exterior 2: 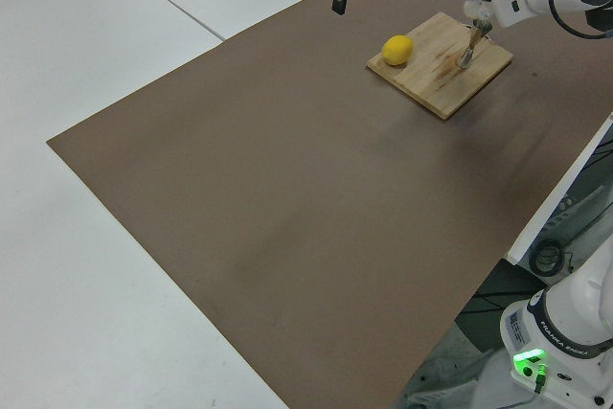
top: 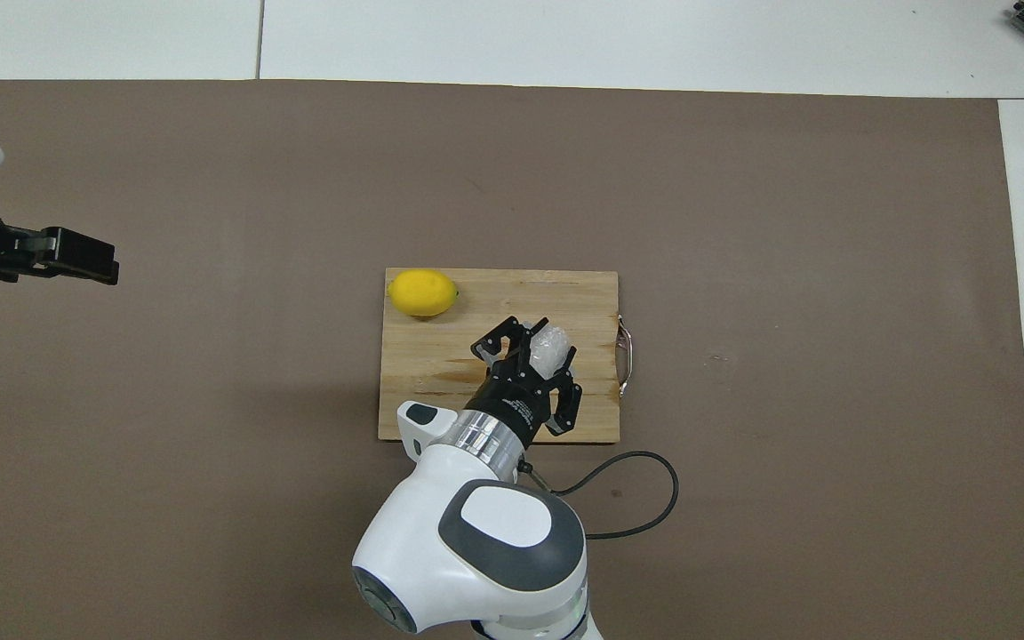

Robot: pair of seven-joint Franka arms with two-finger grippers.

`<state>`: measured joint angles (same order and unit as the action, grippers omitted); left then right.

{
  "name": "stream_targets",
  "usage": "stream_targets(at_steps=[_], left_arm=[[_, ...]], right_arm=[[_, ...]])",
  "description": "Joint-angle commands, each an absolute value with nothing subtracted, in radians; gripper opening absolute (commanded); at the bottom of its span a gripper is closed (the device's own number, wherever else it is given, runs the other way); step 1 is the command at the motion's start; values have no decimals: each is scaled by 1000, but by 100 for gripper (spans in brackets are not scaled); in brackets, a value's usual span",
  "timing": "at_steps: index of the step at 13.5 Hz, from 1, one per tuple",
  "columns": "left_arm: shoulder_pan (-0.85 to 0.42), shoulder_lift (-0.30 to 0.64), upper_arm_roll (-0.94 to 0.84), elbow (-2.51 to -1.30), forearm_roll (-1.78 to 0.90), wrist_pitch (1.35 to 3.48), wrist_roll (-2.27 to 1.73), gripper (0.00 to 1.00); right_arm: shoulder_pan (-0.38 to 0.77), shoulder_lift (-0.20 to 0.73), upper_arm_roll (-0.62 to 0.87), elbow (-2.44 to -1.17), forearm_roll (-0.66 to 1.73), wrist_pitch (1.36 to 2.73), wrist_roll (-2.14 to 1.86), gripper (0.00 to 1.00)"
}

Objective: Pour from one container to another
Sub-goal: 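Tilt the white cup over the metal cup with the right gripper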

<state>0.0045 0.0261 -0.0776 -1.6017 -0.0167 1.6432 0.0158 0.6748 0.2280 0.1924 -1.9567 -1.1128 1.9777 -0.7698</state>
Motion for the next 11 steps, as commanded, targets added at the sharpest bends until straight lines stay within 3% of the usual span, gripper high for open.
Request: stream_targets(at_steps=[1,11], left_arm=[[0,11,-71,-1626,-26,1661,12,100],[0,11,-71,-1624,-29,1664,12,100]], right_arm=[[661,189,202,-2014,-1169,1997,-762,0],[664,175,204,-2039,-1239,1999,-761,0]])
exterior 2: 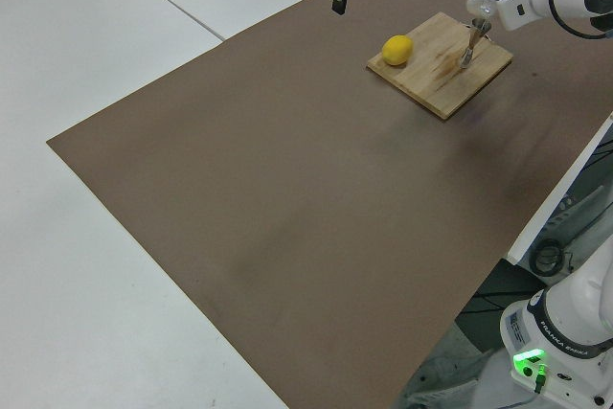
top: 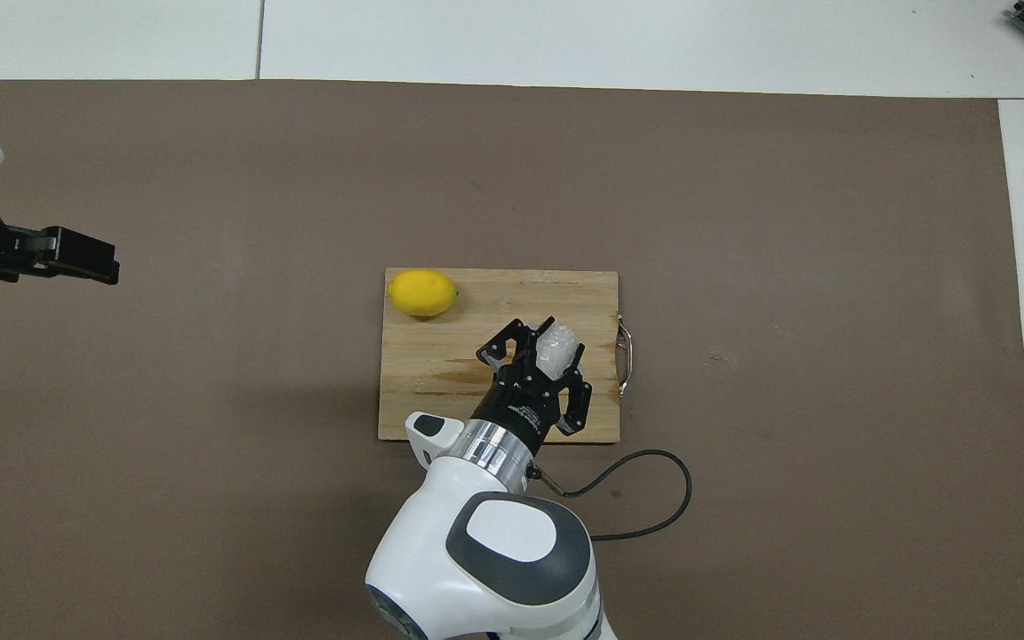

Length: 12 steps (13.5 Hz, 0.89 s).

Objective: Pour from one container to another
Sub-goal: 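Tilt the white cup over the metal cup with the right gripper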

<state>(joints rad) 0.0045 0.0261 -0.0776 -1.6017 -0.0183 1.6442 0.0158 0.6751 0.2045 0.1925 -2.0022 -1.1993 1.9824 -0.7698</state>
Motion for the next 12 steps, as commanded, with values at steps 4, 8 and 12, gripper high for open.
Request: stream_targets(at_steps=[4,8,12], left_arm=[[0,11,-71,-1624,-29,1666,12,100],[2,11,-71,-1623,-29,1667,12,100],[3,12,-71,-1621,-29,1667,12,100]], right_arm=[[669,170,204,-2046,-1252,1999,-761,0],[663,163,202,-2045,-1250,2023,-759,0],[652,149,204,-2045,-1218,2025,-747,0]])
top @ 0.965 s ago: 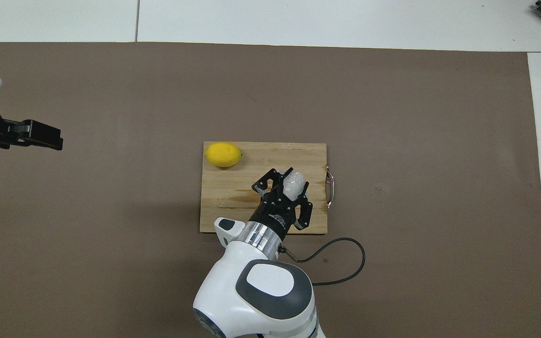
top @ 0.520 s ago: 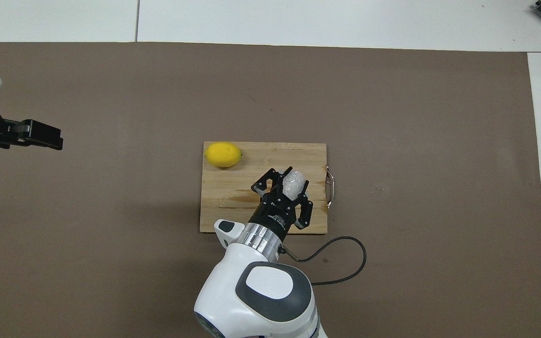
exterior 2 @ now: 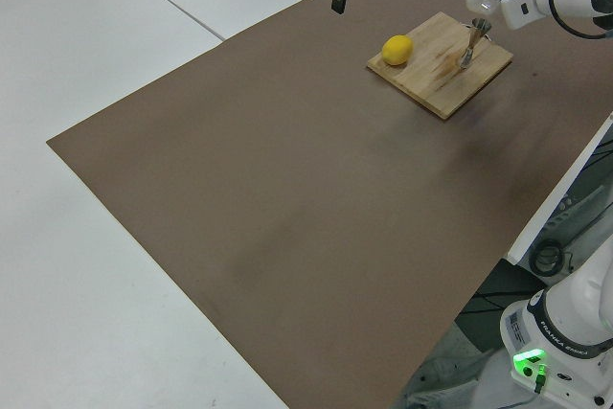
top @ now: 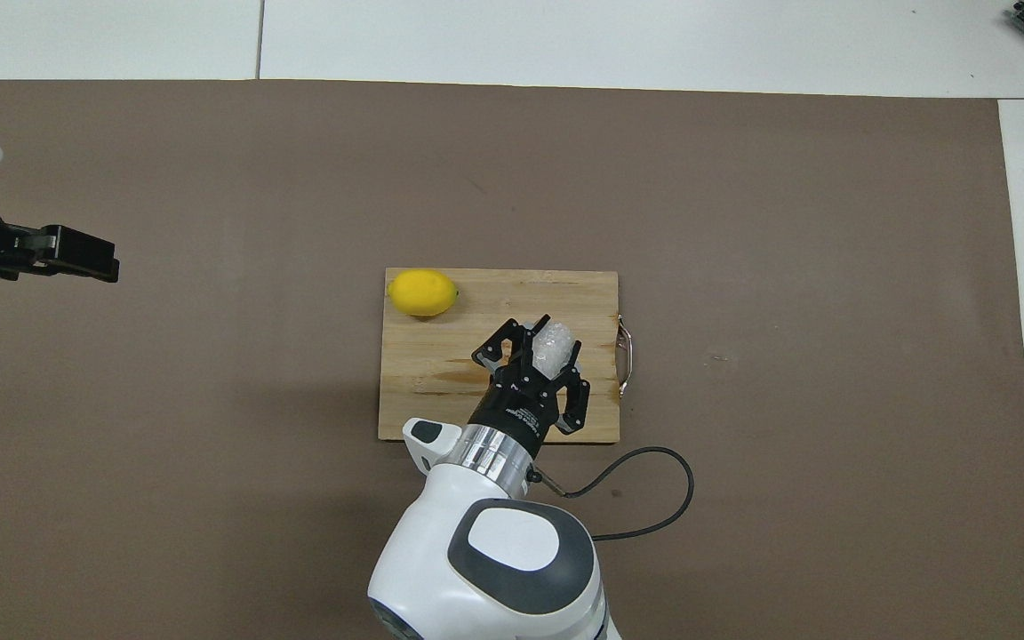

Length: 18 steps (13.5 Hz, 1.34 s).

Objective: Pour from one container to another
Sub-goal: 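Tilt the white cup over the metal cup with the right gripper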

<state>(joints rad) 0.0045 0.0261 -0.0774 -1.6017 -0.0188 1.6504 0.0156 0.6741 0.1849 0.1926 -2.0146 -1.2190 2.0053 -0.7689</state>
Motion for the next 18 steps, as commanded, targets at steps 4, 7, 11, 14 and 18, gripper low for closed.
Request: stream_targets(at_steps=[4,7,11,14,18], left_arm=[[3,12,-71,-1618,-29,1667,12,100],[3,12,-69,-1617,-29,1667,12,100],[3,12,-69,-1617,-29,1667,12,100],[3,14,-69,-1617,-29,1667,12,100],[3,12,-69,-1617,-26,1667,14,100]], right_arm=[[643,132,204,-2037,-1108,2016,-727,0],[634,124,204,-2028,-1049,2010,-712,0],[597,109,204,-1997,-916,2008,-700,0],[537,69,204,-1994,-826,2009,-701,0],[437,19,204,-1997,-666,2011,-770,0]])
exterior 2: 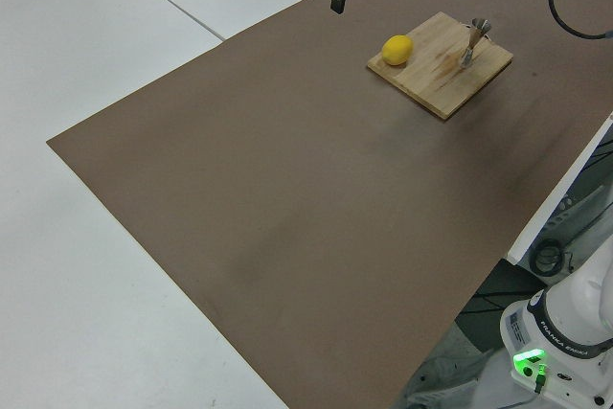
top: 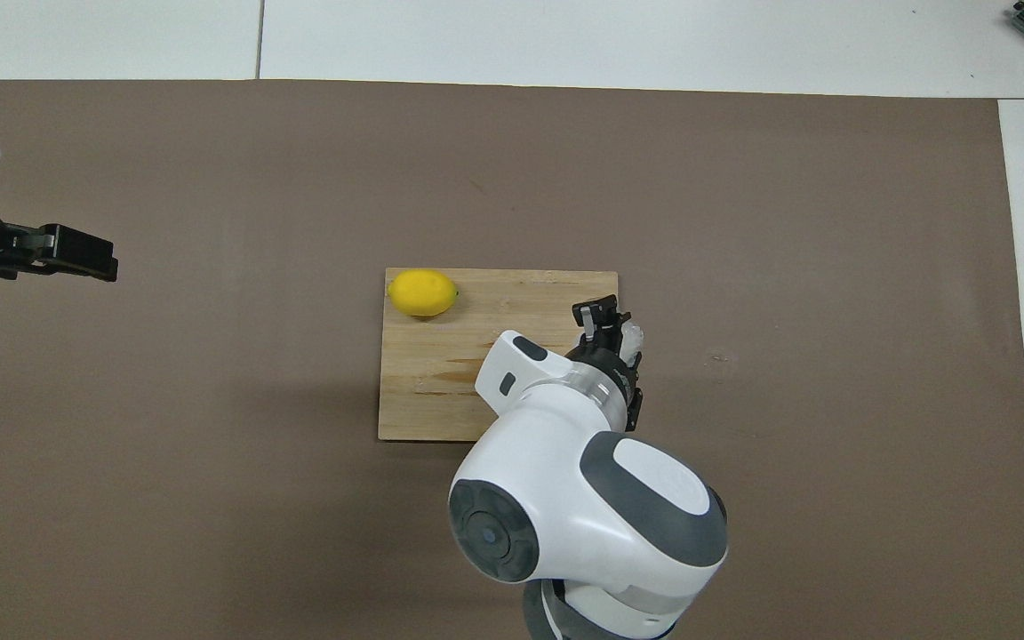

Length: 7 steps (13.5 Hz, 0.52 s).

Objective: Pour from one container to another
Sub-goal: 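Carry the white cup back beside the board with the right gripper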

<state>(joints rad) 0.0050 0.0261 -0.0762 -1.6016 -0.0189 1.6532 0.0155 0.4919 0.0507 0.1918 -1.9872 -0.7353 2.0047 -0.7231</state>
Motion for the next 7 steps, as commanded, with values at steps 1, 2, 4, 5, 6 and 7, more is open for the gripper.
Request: stream_targets(at_steps=[1,2,4,5,6,7], left_arm=[[3,12,-69,-1617,-25,1667,15,100],[3,12,-69,-1615,-23,1667,17,100],[3,14,-69,-1617,-20,1667,23,100],[3,14,-69,-1617,-20,1670,21,100],[3,15,-69,-1617,-20,1671,21,100],[3,15,-69,-1617,-20,1671,21,100]], right_arm=[[401,0,203,-2000,-593,2020,-813,0],[352,-17,202,-2005,-512,2031,-859,0],[266,-29,202,-2006,-364,2030,-957,0],[218,-37,201,-2022,-265,2031,-1016,0],[189,-44,199,-2031,-200,2031,-1052,0],[163,-44,201,-2034,-178,2029,-1080,0]])
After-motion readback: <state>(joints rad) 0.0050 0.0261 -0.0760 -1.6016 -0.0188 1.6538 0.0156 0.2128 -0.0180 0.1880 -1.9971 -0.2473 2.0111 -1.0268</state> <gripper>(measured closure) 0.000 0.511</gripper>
